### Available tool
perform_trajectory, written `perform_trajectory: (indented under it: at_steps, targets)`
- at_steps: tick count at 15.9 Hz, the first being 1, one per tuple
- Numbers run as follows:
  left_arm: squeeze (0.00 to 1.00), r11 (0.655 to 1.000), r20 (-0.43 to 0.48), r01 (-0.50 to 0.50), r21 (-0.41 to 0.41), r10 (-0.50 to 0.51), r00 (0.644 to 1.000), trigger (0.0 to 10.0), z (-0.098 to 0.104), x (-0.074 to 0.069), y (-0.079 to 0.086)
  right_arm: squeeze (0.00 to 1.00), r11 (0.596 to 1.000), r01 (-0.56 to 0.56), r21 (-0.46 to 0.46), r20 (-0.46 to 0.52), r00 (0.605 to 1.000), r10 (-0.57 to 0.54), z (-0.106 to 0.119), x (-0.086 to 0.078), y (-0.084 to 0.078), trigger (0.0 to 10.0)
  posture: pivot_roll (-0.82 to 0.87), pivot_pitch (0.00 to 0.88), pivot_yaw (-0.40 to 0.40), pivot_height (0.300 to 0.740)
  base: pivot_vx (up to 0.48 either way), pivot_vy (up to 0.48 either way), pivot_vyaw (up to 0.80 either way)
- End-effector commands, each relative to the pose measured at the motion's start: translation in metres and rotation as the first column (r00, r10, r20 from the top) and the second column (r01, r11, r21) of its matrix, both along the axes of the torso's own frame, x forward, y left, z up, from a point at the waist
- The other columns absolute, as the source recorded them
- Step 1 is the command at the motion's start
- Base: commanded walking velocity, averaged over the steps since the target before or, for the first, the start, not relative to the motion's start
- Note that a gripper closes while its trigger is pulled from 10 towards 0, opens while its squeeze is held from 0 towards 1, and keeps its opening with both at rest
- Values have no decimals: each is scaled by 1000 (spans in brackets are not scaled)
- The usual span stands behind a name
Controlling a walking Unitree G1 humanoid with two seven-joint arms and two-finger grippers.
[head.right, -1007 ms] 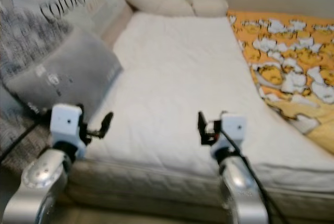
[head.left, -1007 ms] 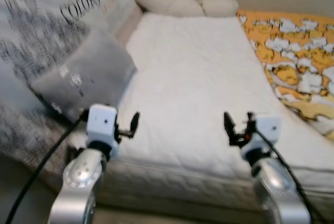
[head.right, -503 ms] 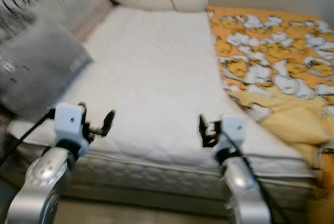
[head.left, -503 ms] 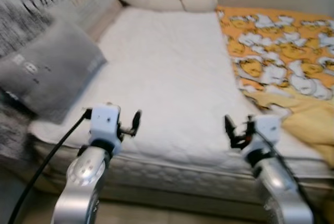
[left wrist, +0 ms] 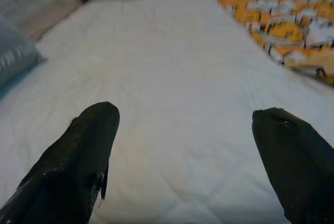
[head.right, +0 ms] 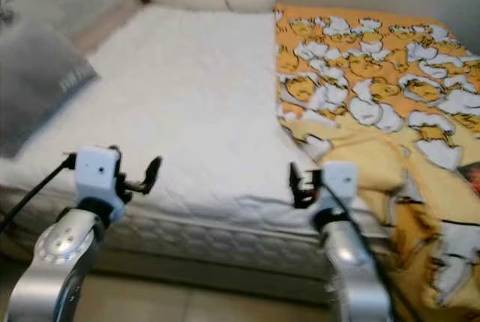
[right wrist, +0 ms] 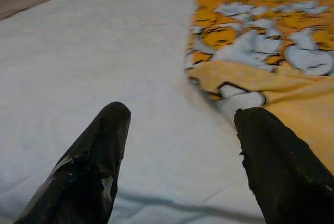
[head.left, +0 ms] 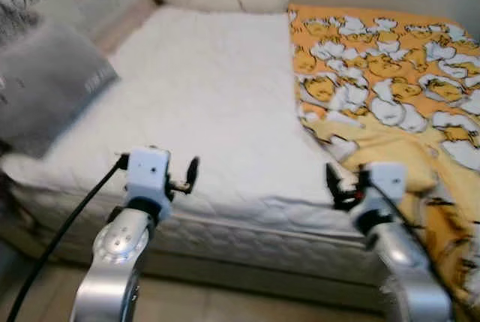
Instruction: Clean up the room
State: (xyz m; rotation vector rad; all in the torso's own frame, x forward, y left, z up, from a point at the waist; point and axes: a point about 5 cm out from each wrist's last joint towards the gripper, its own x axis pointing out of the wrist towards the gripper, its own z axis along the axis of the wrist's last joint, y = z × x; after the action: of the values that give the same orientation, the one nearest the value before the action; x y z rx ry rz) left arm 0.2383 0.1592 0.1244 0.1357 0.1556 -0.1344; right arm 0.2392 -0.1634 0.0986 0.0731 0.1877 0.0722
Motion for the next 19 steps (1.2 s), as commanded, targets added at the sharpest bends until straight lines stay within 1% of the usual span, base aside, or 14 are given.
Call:
perform_trajectory:
  at_steps: [1, 4, 5, 6, 7, 8, 9, 11, 18, 19]
  targets:
    - [851, 1000, 22, -4, -4, 4, 1000, 10000, 5, 3, -1, 0, 1000, 3, -9, 11, 1000, -3, 4, 2, -3, 10000, 7, 0, -1, 740, 0, -454, 0]
    - [851, 1000, 16, -9, -7, 9, 1000, 10000, 4, 2, 0, 0, 1000, 15, -4, 4, 1000, -15, 4, 2, -4, 10000, 2, 0, 4, 740, 0, -451, 0]
    - [875, 1000, 11, 0, -18, 1, 1000, 10000, 4, 2, -1, 0, 1000, 22, 2, -1, 1000, -22, 3, 1, -5, 10000, 0, 0, 8, 740, 0, -450, 0]
    - [910, 998, -1, 14, -59, -14, 1000, 10000, 4, 1, -3, 0, 1000, 23, 14, -4, 1000, -23, 3, -1, -6, 10000, -2, 0, 10, 740, 0, -442, 0]
    - [953, 995, -10, 20, -101, -22, 1000, 10000, 4, 1, -4, 247, 999, 26, 24, -6, 1000, -26, 2, -2, -6, 10000, -5, 0, 13, 740, 0, -446, 0]
    - [1000, 994, -12, 21, -106, -23, 1000, 10000, 4, 1, -4, 1000, 999, 27, 31, -6, 1000, -26, 2, -3, -5, 10000, -5, 0, 13, 740, 0, -450, 0]
    - [1000, 993, -17, 27, -114, -29, 999, 10000, 4, 1, -5, 1000, 999, 27, 38, -6, 1000, -27, 3, -3, -5, 10000, -9, 0, 19, 740, 0, -480, 0]
    - [1000, 994, -16, 28, -103, -30, 999, 10000, 4, 1, -5, 1000, 999, 32, 39, -5, 999, -32, 3, -3, -5, 10000, -10, 0, 21, 740, 0, -480, 0]
    - [1000, 996, -16, 33, -88, -34, 999, 10000, 6, 4, -5, 1000, 1000, 20, 20, -7, 1000, -20, 4, -2, -5, 10000, -11, 0, 20, 740, 0, -480, 0]
    - [1000, 996, -16, 34, -86, -36, 999, 10000, 6, 4, -5, 1000, 1000, 16, 15, -8, 1000, -16, 4, -1, -5, 10000, -11, 0, 20, 740, 0, -480, 525]
